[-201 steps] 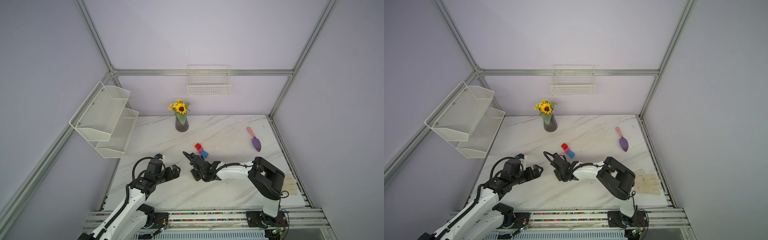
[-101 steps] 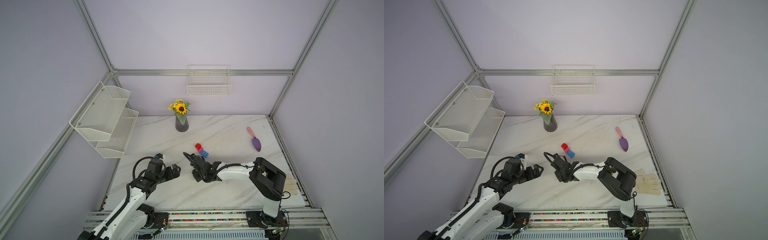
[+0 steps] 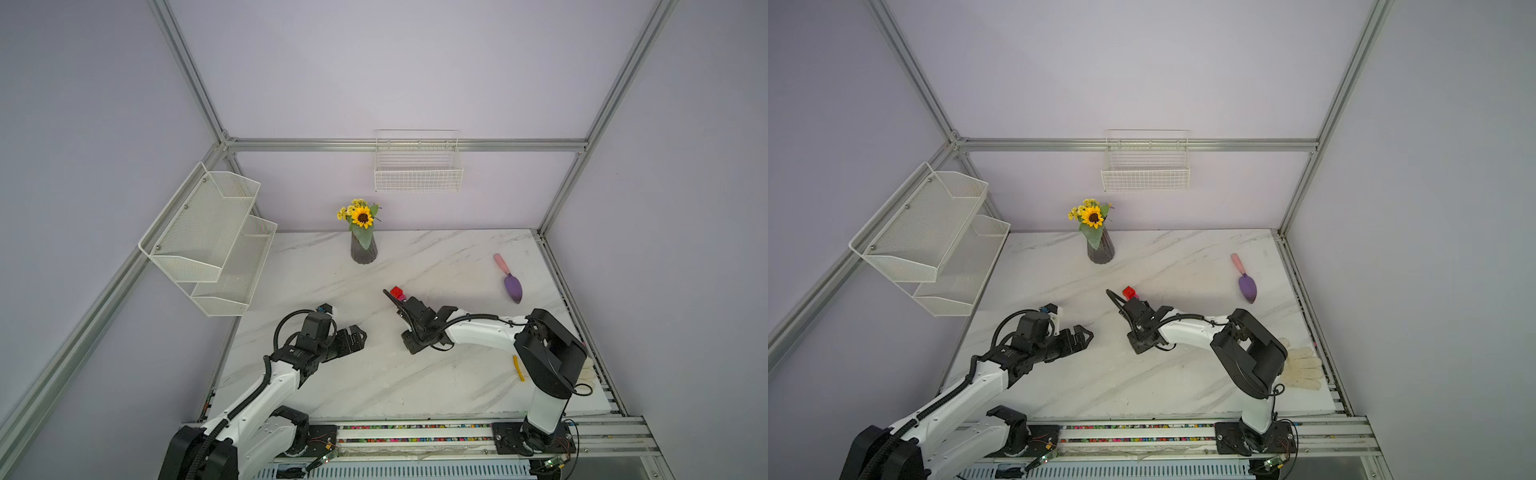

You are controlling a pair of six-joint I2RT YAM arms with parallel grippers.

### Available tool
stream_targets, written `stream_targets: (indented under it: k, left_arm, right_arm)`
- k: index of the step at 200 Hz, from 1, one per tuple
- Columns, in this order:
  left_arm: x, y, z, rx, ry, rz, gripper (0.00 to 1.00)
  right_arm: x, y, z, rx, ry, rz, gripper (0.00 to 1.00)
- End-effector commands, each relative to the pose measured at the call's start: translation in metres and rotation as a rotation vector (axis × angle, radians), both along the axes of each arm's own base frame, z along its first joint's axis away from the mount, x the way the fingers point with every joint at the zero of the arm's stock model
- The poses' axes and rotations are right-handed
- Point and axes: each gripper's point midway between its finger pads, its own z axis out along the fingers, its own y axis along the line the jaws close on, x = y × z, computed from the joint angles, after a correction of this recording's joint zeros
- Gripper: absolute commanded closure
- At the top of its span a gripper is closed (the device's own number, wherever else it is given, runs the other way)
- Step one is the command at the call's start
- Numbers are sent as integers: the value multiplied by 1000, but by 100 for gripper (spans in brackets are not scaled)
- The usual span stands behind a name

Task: Assemble the letter v with lego
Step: Pick up the lego brick from the center of the board, then assemble the lego brick with the lego brick.

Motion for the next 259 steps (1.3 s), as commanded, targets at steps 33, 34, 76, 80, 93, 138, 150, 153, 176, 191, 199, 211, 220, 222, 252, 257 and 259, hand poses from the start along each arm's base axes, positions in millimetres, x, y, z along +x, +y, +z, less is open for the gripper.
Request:
stream_targets:
  k: [33, 34, 76, 80, 93, 138, 150, 153, 176, 191, 199, 211, 220, 222, 252, 257, 259]
  left_arm:
    - [32, -29, 20, -76, -96, -94, 0]
    - [32, -29, 20, -76, -95, -95, 0]
    - [43, -38, 16, -69, -89, -138, 0]
    - [44, -38, 16, -69, -93, -141, 0]
    - [47, -39, 19, -72, -106, -141, 0]
    - [55, -50, 27, -114, -125, -174, 0]
    - [57, -52, 27, -122, -132, -176, 0]
    - [57, -52, 27, -123, -134, -175, 0]
    - [58, -53, 27, -130, -132, -180, 0]
    - [58, -54, 28, -131, -133, -183, 0]
    - [59, -54, 28, -130, -134, -184, 0]
    - [59, -54, 29, -128, -135, -186, 0]
    - [59, -54, 28, -128, -136, -186, 0]
    - [59, -54, 28, -126, -135, -186, 0]
    - [60, -54, 26, -122, -129, -189, 0]
    - [60, -55, 26, -123, -128, -189, 0]
    - [60, -54, 25, -122, -127, -189, 0]
  right_arm:
    - [49, -16, 39, 7, -26, 32, 100]
    - [50, -16, 40, 6, -28, 34, 100]
    - [75, -5, 45, -12, -78, 98, 100]
    - [76, -3, 44, -13, -78, 107, 100]
    - [80, -3, 42, -27, -86, 122, 100]
    - [90, -4, 43, -51, -149, 169, 100]
    - [87, -2, 41, -38, -141, 189, 100]
    - [87, -2, 42, -37, -144, 190, 100]
    - [87, -1, 36, -38, -141, 203, 100]
    - [86, 1, 29, -33, -121, 214, 100]
    - [85, 1, 25, -34, -114, 217, 100]
    - [86, 1, 21, -34, -113, 218, 100]
    - [86, 3, 20, -27, -111, 218, 100]
    - [86, 3, 19, -26, -110, 218, 100]
    - [88, 6, 16, -15, -112, 215, 100]
    - [88, 5, 15, -17, -109, 213, 100]
    - [88, 6, 15, -18, -109, 213, 100]
